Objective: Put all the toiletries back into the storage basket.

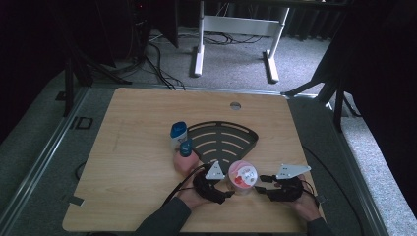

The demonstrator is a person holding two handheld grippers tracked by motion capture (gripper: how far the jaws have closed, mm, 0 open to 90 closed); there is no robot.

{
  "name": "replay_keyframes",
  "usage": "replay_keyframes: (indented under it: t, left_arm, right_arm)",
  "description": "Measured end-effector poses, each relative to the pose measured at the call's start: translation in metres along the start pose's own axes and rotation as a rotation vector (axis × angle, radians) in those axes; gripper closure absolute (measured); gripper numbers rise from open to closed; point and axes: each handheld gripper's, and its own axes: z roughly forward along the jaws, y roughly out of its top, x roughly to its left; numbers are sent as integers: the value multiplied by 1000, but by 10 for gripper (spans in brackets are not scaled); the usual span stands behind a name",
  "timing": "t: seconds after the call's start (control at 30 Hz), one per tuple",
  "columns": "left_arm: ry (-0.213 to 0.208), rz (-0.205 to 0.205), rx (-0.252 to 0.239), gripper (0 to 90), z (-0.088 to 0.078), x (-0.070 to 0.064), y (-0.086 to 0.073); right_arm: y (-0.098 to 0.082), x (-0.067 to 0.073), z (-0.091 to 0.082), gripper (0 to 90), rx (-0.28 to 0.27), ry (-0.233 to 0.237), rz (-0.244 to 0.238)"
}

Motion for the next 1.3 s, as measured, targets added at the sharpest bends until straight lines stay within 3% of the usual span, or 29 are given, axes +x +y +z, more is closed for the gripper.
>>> replay_keyframes:
  t: [0.3, 0.67, 1.0, 1.3]
  left_arm:
    - [-6, 34, -13, 260, 2, 2, 5]
    - [-11, 64, -22, 255, 3, 5, 5]
    - [-20, 75, -21, 210, 7, 7, 6]
    - [-3, 96, -39, 217, 2, 5, 11]
  right_arm:
    - [6, 2, 9, 335, 1, 35, -53]
    - [8, 0, 14, 249, -6, 41, -81]
    - [12, -1, 19, 197, 5, 45, -105]
    - [13, 0, 19, 213, 15, 24, -123]
